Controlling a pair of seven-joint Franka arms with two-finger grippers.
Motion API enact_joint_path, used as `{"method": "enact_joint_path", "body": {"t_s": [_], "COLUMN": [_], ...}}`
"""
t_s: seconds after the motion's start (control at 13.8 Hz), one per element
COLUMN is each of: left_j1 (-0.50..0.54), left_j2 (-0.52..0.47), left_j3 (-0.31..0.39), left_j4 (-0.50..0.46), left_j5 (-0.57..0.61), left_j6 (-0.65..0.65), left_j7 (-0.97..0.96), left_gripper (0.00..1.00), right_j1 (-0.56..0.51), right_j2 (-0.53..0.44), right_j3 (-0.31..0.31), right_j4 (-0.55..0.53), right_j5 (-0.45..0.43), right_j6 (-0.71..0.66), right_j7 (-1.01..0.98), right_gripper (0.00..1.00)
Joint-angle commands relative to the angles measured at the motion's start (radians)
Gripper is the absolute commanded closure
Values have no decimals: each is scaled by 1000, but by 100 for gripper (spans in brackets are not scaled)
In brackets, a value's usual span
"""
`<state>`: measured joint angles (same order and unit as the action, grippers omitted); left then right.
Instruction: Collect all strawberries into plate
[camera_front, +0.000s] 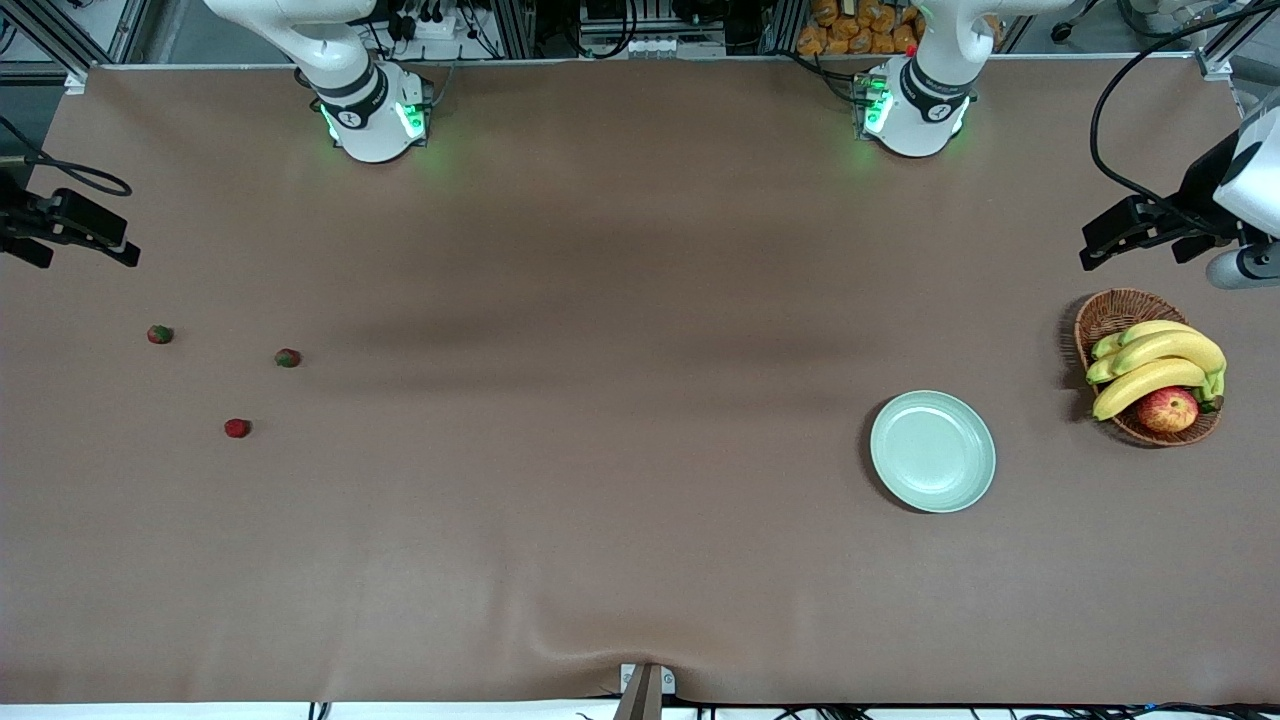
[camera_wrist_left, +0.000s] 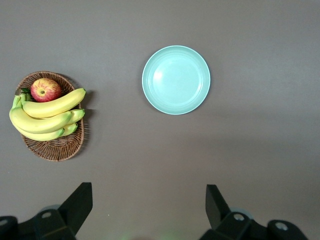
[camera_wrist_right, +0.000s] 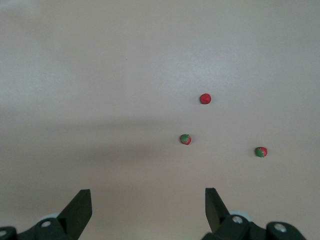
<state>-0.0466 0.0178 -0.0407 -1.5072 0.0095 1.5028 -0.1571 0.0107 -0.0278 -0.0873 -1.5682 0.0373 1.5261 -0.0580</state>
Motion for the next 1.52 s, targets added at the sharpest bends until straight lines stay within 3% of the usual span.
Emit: {"method": "enact_joint_path", "body": {"t_s": [0.0,0.87,1.45], "left_j1": [4,2,5], "left_j2": [-13,4,5], "left_j3": [-2,-2,-2], "left_j4": [5,-31,-34], "left_j5": [-8,-10,-10], "left_j6": [-19,-24,-24], "left_j7": [19,21,19], "left_gripper": [0,0,0], "right_j1": [-5,-77,-80], "right_j2": [-3,15,249], "right_j3": [1,-3,0], "right_j4": [13,19,19], "right_j5": [-2,-4,9], "right_j6": [-11,6,209], "right_j7": [13,6,3], "right_gripper": [0,0,0]}}
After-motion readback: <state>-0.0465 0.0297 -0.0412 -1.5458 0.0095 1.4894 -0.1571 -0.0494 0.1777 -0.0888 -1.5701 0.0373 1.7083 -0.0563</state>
